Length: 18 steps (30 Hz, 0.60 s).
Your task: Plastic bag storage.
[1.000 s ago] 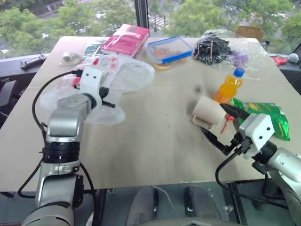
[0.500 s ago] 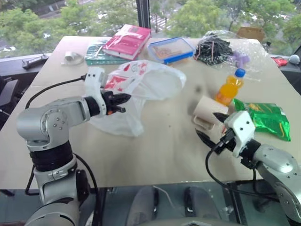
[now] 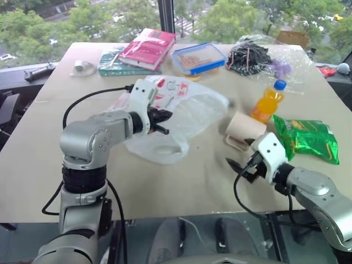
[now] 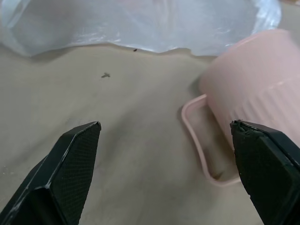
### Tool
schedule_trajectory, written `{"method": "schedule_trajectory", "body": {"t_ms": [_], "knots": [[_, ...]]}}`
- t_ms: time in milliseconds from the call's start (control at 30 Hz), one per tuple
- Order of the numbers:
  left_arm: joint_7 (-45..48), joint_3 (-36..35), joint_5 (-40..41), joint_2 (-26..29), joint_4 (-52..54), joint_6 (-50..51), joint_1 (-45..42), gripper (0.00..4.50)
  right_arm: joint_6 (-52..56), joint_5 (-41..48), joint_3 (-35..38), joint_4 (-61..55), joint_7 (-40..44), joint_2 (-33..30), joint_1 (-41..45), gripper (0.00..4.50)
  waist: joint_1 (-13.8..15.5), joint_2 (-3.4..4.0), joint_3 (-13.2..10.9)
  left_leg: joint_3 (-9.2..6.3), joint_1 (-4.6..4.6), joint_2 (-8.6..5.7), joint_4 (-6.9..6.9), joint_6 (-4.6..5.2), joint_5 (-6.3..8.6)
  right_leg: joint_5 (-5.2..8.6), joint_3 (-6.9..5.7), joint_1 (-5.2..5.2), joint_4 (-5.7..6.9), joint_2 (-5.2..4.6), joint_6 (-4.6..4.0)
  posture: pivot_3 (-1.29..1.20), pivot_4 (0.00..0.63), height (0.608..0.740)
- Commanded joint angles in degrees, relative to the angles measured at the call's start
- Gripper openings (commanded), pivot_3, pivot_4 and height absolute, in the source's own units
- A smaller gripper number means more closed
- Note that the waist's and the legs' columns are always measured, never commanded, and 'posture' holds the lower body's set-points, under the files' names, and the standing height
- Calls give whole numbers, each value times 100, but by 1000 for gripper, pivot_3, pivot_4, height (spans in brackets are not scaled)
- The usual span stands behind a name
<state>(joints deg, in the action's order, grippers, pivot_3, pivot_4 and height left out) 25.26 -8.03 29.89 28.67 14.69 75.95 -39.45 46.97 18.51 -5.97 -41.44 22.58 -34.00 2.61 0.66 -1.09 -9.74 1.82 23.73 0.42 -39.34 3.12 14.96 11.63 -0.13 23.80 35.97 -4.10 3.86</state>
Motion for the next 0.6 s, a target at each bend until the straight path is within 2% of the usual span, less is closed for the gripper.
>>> {"method": "schedule_trajectory", "body": {"t_ms": [33, 133, 333, 433, 600], "knots": [[229, -555, 381, 84, -200, 161, -296, 30, 149, -191, -207, 335, -86, 59, 196, 4500, -3, 0, 0, 0, 0, 0, 0, 0, 0, 0, 0, 0, 1, 0, 0, 0, 150, 740], [295, -564, 410, 224, -450, 158, -402, 30, 323, -228, -352, 775, -77, 167, 446, 4500, -8, 0, 0, 1, -2, -4, 0, 1, 0, 0, -1, 0, 2, 3, 0, 0, 150, 740], [414, -369, 494, 297, -189, 37, -277, 30, 424, -406, -344, 1558, -92, 296, 1026, 4500, 8, 0, 0, 1, 1, -4, 0, -2, -1, -1, 0, 0, -1, -1, 1, 0, 150, 740], [382, -415, 540, 283, -159, 60, -231, 0, 369, -548, -467, 1811, 9, 169, 1128, 3736, 7, 0, 0, 0, 0, -3, 0, -2, -1, -1, 0, 0, -1, -1, 0, 0, 150, 740], [372, -426, 545, 289, -203, 16, -218, 0, 25, -731, -660, 1745, 352, -115, 1354, 1328, 9, 0, 0, -1, 0, -4, 0, -2, -1, -1, -1, -1, 0, -1, 0, 0, 150, 740]]}}
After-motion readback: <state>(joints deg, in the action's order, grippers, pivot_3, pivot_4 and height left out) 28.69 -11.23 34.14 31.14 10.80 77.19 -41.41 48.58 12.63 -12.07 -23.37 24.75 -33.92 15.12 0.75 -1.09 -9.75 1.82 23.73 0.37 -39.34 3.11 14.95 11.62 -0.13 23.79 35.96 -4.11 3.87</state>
